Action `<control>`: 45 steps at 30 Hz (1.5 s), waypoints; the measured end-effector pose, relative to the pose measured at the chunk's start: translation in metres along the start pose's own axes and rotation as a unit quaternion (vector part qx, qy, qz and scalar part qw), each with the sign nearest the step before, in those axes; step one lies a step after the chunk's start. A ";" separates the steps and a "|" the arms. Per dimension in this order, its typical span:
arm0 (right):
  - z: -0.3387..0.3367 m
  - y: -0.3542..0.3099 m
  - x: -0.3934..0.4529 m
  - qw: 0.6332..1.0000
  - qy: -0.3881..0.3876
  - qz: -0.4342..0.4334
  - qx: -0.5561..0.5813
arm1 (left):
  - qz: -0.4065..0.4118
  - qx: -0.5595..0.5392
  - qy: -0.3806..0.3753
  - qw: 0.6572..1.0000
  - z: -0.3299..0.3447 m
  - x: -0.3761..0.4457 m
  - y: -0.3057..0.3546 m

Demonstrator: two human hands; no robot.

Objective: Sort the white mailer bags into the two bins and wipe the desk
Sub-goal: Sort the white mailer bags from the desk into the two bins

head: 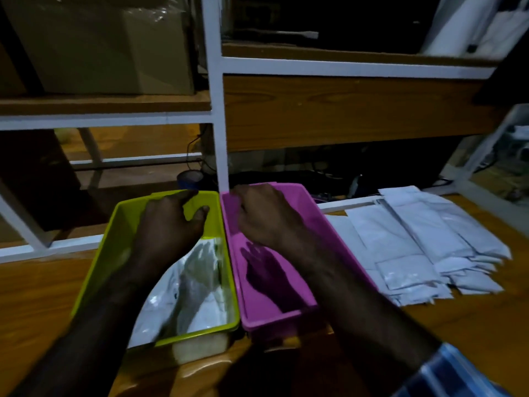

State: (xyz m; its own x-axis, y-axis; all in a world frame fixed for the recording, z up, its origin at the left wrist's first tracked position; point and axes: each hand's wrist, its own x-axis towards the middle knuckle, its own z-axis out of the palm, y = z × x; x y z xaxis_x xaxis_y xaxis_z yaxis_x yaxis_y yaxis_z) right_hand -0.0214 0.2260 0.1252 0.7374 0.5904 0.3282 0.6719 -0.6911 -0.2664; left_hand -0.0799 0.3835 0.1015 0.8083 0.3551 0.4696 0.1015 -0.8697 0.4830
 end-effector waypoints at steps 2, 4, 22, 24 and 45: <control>-0.009 0.024 -0.011 1.000 0.018 0.015 0.003 | 0.011 -0.020 -0.001 1.000 0.009 -0.004 0.024; -0.017 0.050 -0.023 0.999 0.034 0.039 0.016 | 0.026 -0.026 -0.020 0.999 0.023 -0.008 0.048; -0.026 0.311 -0.116 0.985 -0.048 0.160 -0.031 | 0.041 -0.069 -0.148 0.986 0.216 -0.051 0.267; -0.011 0.324 -0.125 0.984 -0.073 0.156 -0.040 | 0.015 0.009 -0.170 0.985 0.238 -0.053 0.277; 0.043 0.354 -0.137 0.981 -0.070 0.177 -0.048 | -0.065 0.136 -0.097 0.984 0.345 -0.093 0.228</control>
State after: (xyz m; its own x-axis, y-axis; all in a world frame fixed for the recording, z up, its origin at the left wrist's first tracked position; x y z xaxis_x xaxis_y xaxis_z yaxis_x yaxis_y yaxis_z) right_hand 0.1185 -0.0819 -0.0534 0.9299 0.3538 0.1008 0.3679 -0.8951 -0.2521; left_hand 0.0684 0.0340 -0.0864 0.8712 0.4198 0.2544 0.3407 -0.8902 0.3024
